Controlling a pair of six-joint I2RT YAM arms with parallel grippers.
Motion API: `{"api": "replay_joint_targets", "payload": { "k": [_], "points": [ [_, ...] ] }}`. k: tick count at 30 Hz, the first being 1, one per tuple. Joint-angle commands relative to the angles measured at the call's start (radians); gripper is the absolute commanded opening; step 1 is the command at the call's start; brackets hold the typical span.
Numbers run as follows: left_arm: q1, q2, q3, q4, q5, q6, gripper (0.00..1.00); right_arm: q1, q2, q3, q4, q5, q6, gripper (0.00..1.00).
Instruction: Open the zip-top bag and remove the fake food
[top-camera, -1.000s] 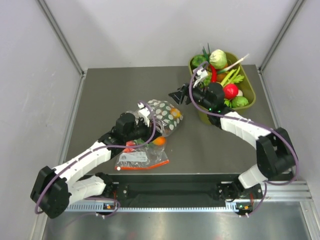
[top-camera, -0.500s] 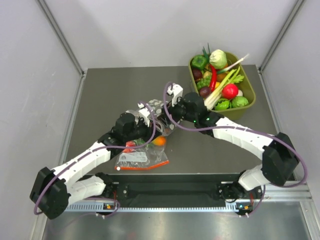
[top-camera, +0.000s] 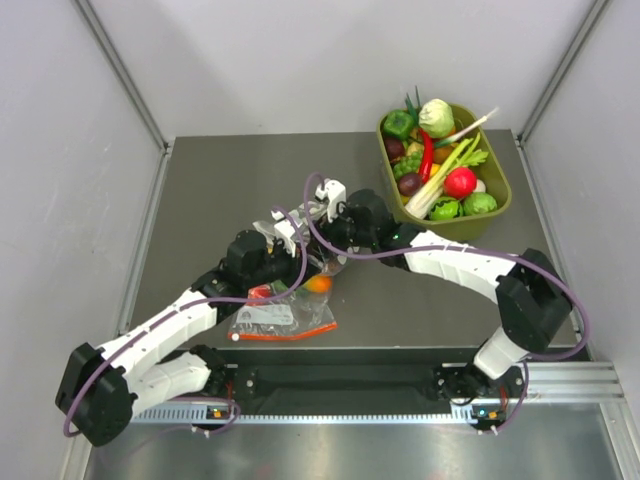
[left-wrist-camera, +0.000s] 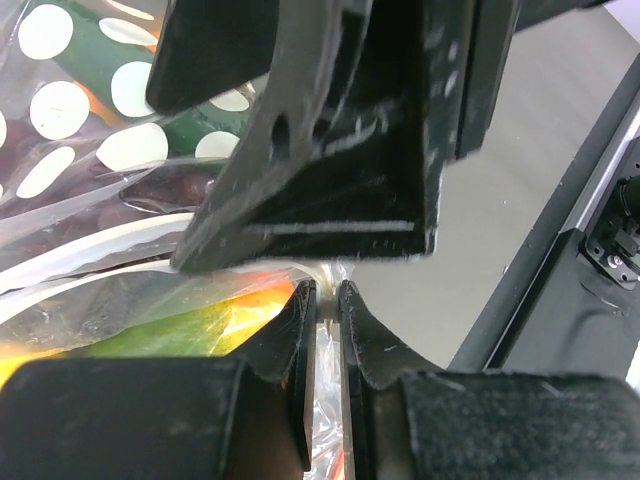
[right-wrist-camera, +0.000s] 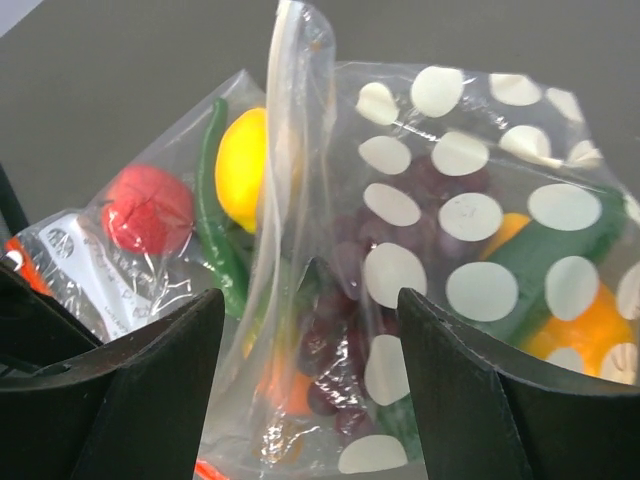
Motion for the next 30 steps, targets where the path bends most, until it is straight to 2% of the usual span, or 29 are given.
{"api": "replay_joint_targets", "payload": {
  "k": [1,9,12,13,18,19,22,23,26,27,28,29,30],
  "points": [
    [-0.004,-0.021,-0.002,0.016,-0.009,0.003,0.0,0.021,0.011,0.044,0.054,-0.059,0.017,0.7],
    [-0.005,-0.013,0.001,0.01,-0.018,0.008,0.0,0.029,0.061,0.091,0.032,-0.1,0.016,0.69],
    [-0.007,-0.016,0.001,0.008,-0.024,0.009,0.0,0.034,0.095,0.114,0.0,-0.103,0.013,0.59],
    [-0.006,-0.019,0.001,0.007,-0.029,0.011,0.0,0.032,0.101,0.125,-0.014,-0.103,0.01,0.5],
    [-0.007,-0.021,0.005,-0.005,-0.041,0.017,0.0,0.032,0.118,0.146,-0.055,-0.09,-0.003,0.33],
    [-0.009,-0.019,0.005,-0.007,-0.044,0.017,0.0,0.034,0.118,0.151,-0.057,-0.088,-0.003,0.23],
    [-0.009,-0.024,0.007,-0.013,-0.057,0.009,0.0,0.032,0.112,0.149,-0.06,-0.067,0.003,0.0],
    [-0.009,-0.027,0.007,-0.015,-0.063,0.005,0.0,0.032,0.105,0.148,-0.057,-0.05,0.006,0.0],
    [-0.007,-0.042,0.01,-0.044,-0.103,-0.006,0.15,0.031,0.079,0.133,-0.034,0.002,0.022,0.0],
    [-0.007,-0.048,0.011,-0.05,-0.121,-0.009,0.24,0.026,0.071,0.131,-0.031,0.015,0.028,0.0],
    [-0.007,-0.056,0.011,-0.051,-0.13,-0.02,0.39,0.023,0.065,0.125,-0.026,0.027,0.039,0.0],
    [-0.007,-0.073,0.013,-0.056,-0.142,-0.026,0.45,0.018,0.052,0.122,-0.026,0.044,0.046,0.0],
    [-0.007,-0.08,0.013,-0.059,-0.162,-0.036,0.59,0.008,0.045,0.111,0.003,0.049,0.06,0.0]
  ]
}}
